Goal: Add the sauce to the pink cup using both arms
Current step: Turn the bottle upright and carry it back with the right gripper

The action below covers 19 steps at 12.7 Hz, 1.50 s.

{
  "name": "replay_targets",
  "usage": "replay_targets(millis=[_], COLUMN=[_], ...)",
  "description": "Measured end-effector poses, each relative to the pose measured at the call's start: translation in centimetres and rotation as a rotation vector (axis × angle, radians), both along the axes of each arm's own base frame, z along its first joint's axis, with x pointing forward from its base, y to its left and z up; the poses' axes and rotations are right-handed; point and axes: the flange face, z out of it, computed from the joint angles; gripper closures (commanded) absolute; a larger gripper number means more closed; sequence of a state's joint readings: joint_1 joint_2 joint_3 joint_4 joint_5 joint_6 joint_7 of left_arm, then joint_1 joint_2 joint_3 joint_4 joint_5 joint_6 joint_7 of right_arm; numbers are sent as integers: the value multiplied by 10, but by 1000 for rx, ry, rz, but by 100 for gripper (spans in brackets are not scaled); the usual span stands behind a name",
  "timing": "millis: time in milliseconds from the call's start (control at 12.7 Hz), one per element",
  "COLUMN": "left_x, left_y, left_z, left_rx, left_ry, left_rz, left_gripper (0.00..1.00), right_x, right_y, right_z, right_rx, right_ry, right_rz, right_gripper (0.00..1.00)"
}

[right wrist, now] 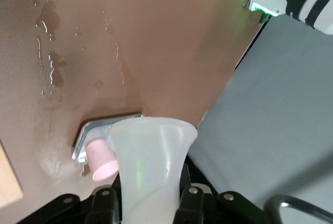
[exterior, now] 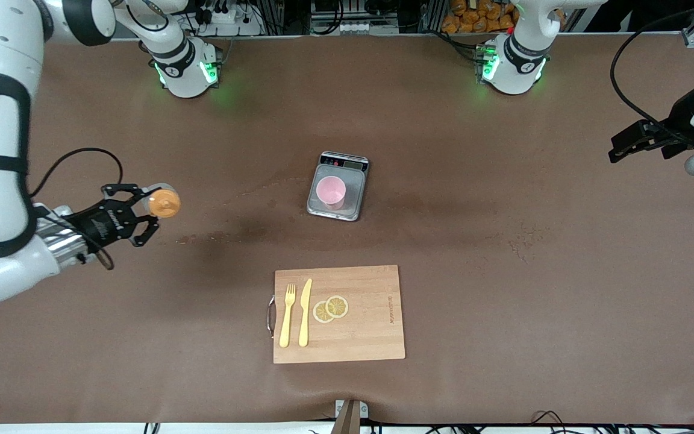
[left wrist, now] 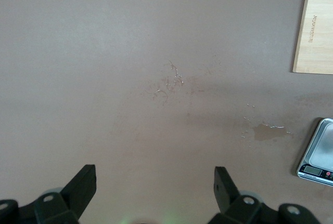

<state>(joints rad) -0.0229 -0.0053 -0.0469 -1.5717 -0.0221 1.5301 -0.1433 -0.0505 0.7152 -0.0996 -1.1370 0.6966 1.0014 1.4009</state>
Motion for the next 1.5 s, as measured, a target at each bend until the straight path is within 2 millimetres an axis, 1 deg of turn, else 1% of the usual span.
replay_targets(millis=[79,315,473,552,631,789,946,1025,1183,1341,1420,1498], left_x=[0,0,2,2,3,4,4,4,4,4,4,5], left_y=[-1,-2,-3,-3,-3,-3,-3,-4,-4,-4,-4,-4], left_z=[0,0,-1,-2,-3,-4,-4,-4,-4,-5,-5,-6], left_rx=[0,0,0,-1,-1,-1,-1,-1,-1,-1,-1,-1], left_ry=[-1,-2,-4,-4,-3,-2,-2,-2,-2,-1,0,2], left_rz=[-1,-4,-5,-5,-5,-5,-6,-6,-6,-6,-6,-6], left_gripper=[0,0,0,0,0,0,0,0,0,0,0,0], right_x=[-2,-12,-21,-26,-30,-35,-37,-37,-40,-48,-52,-55], right_y=[-21,-75,-119,-136,-149,-170,-181,-185,-195,-212,-219,-222], right_z=[-2,-16,-23,-26,-31,-42,-59,-70,-98,-136,-150,-162], right_rx=[41,158,221,250,280,339,379,395,435,484,500,508], right_ry=[-9,-66,-130,-160,-189,-252,-290,-307,-342,-365,-366,-365], right_rz=[-17,-14,-20,-17,-12,7,19,21,27,19,9,3], right_gripper=[99,95,88,95,97,97,97,97,96,95,93,93])
